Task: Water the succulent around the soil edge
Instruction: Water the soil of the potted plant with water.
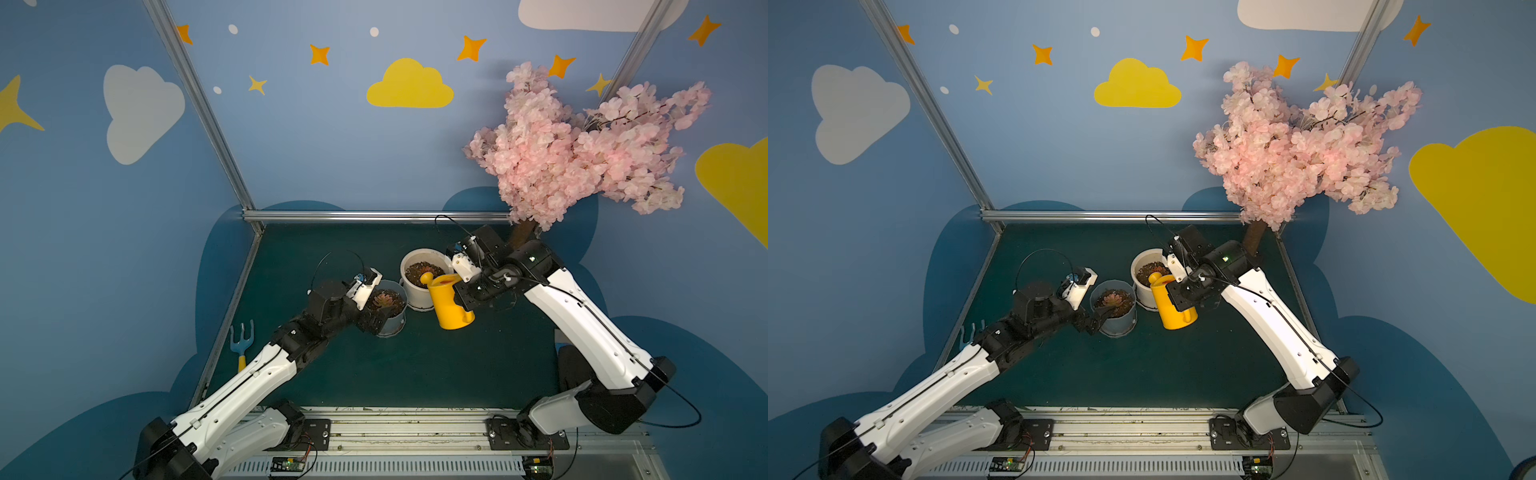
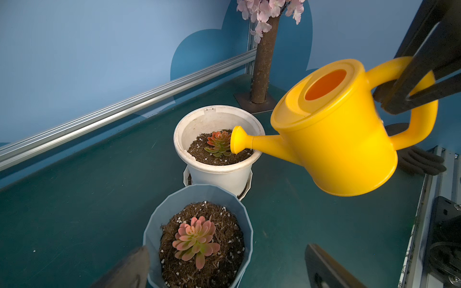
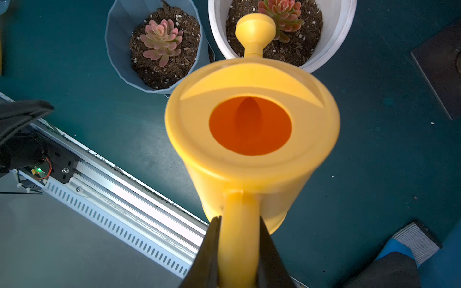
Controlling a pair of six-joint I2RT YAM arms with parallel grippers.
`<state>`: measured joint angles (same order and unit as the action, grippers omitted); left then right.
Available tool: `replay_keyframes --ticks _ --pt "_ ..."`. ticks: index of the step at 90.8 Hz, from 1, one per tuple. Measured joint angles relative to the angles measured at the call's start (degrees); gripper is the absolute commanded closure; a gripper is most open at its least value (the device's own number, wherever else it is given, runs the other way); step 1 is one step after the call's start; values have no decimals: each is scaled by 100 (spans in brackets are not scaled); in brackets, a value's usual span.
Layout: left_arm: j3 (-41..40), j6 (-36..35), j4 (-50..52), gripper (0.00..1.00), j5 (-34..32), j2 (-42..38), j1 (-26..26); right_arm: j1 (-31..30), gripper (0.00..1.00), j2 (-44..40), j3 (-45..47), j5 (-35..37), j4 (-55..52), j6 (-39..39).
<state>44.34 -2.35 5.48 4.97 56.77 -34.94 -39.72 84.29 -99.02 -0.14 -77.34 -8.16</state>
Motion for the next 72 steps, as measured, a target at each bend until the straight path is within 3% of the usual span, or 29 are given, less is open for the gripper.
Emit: replay_keyframes --ticks 72 --pt "0 0 0 0 2 0 0 170 100 -90 101 122 -15 2"
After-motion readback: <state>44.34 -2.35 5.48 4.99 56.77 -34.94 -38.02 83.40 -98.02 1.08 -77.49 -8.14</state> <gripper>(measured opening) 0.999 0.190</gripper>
